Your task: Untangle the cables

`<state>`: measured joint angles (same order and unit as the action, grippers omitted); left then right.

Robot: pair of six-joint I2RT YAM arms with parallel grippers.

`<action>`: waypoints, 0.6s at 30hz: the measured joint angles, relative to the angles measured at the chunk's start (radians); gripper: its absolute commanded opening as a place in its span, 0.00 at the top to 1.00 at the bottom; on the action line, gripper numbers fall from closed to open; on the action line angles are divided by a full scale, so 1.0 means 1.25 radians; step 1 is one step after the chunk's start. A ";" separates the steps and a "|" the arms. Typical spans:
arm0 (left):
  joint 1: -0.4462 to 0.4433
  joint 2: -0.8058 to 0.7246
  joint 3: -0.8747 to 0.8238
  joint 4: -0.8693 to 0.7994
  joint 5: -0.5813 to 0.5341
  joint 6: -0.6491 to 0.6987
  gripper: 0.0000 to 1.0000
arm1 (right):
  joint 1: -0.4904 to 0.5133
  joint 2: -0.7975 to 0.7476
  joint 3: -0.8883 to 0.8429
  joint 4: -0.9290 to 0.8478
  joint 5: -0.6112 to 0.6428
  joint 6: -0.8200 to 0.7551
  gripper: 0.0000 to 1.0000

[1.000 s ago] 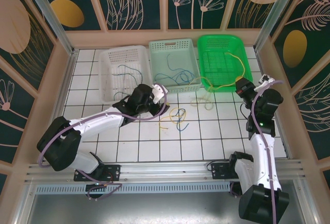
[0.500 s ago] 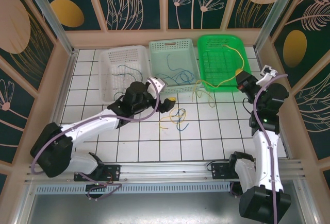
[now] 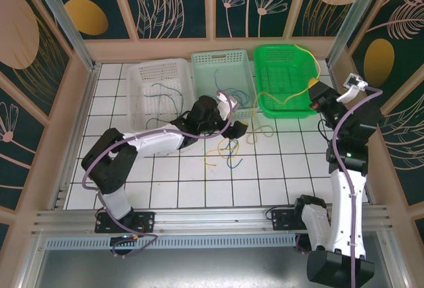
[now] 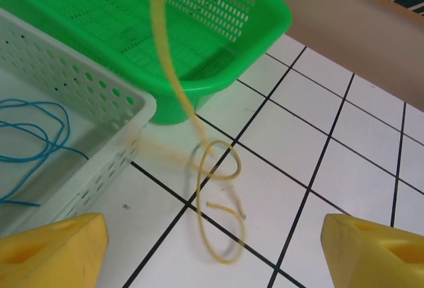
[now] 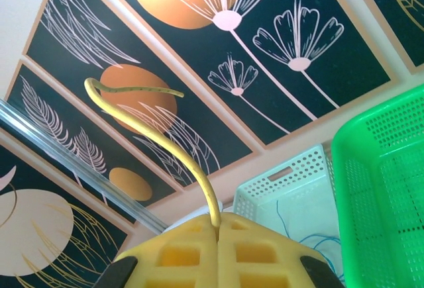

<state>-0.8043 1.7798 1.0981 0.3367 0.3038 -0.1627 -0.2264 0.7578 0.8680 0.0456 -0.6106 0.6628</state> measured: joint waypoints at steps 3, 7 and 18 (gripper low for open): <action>-0.002 0.031 0.030 0.000 0.013 0.001 0.17 | 0.000 -0.003 0.002 -0.004 -0.020 0.000 1.00; -0.002 0.069 0.073 0.003 0.024 0.003 0.21 | 0.003 -0.003 0.016 -0.045 -0.029 -0.009 1.00; -0.005 0.023 -0.023 0.009 -0.014 0.013 0.21 | 0.004 0.044 0.087 -0.096 0.179 -0.114 1.00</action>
<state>-0.8104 1.8084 1.0695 0.3481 0.2867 -0.1471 -0.2218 0.8127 0.9771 -0.0750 -0.3866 0.5205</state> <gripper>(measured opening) 0.792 0.048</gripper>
